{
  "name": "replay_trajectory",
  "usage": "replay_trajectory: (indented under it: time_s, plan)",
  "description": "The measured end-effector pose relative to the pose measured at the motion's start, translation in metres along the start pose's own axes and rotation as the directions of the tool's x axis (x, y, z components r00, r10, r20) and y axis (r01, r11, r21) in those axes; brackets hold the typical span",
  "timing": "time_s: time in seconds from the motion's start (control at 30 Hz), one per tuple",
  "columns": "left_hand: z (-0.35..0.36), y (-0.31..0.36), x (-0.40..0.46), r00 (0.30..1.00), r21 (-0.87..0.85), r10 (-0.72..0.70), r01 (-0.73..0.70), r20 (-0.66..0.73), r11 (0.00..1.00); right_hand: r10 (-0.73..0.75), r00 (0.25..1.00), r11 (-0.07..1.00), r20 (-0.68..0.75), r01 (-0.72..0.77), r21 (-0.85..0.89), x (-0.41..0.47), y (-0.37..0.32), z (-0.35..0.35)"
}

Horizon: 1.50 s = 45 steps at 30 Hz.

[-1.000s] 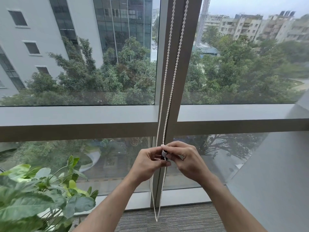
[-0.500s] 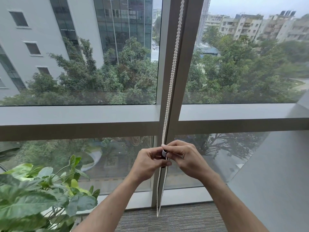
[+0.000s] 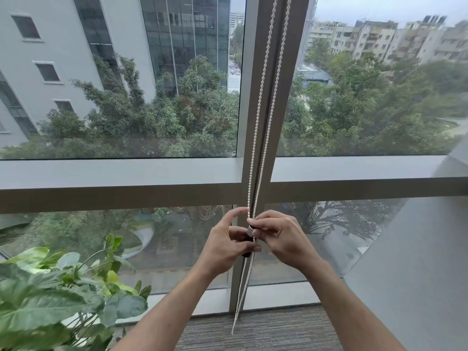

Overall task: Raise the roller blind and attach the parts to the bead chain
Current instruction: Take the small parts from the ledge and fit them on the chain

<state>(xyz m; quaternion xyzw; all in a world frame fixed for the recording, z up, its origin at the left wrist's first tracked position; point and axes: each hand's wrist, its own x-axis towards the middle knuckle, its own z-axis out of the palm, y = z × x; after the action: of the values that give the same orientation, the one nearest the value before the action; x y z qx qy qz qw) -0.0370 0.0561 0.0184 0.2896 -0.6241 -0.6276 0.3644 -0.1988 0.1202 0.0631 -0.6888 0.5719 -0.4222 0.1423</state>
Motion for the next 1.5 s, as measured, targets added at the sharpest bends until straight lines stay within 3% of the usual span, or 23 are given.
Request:
replay_trajectory:
  time_s: [0.47,0.63,0.77,0.87,0.93,1.03,1.17,1.37,1.5]
  plan:
    - [0.009,-0.008,-0.003,0.987,0.124,0.025,-0.006,-0.157,0.992,0.05,0.985,0.996,-0.165,-0.062,-0.066,-0.003,0.005,0.017]
    - [0.003,-0.007,-0.002,0.993,-0.009,0.022,-0.023,-0.117,1.0,0.141,0.986,0.976,-0.085,-0.123,0.182,-0.009,0.014,0.021]
    - [0.003,-0.006,-0.004,0.998,-0.065,-0.002,-0.002,-0.07,0.998,0.25,0.968,0.859,-0.024,-0.21,0.467,-0.017,0.022,0.025]
    - [0.003,-0.007,-0.005,0.998,-0.114,-0.007,0.0,-0.056,0.993,0.375,0.927,0.781,-0.031,-0.297,0.55,-0.021,0.03,0.028]
    - [0.003,-0.007,-0.007,0.999,-0.138,-0.003,-0.002,-0.034,0.99,0.447,0.887,0.653,0.117,-0.413,0.635,-0.023,0.033,0.03]
    - [0.002,-0.007,-0.009,1.0,-0.147,0.005,-0.004,0.009,0.989,0.428,0.836,0.508,0.344,-0.537,0.674,-0.029,0.038,0.034]
    - [0.002,-0.006,-0.011,0.998,-0.128,0.011,-0.004,0.058,0.992,0.387,0.855,0.42,0.346,-0.498,0.759,-0.032,0.039,0.039]
    - [-0.003,-0.005,-0.015,0.998,-0.005,0.009,-0.008,0.069,1.0,0.406,0.885,0.542,0.23,-0.435,0.718,-0.035,0.037,0.042]
    - [-0.01,-0.005,-0.016,1.0,-0.012,0.006,-0.006,-0.003,1.0,0.436,0.881,0.63,0.184,-0.445,0.637,-0.041,0.04,0.046]
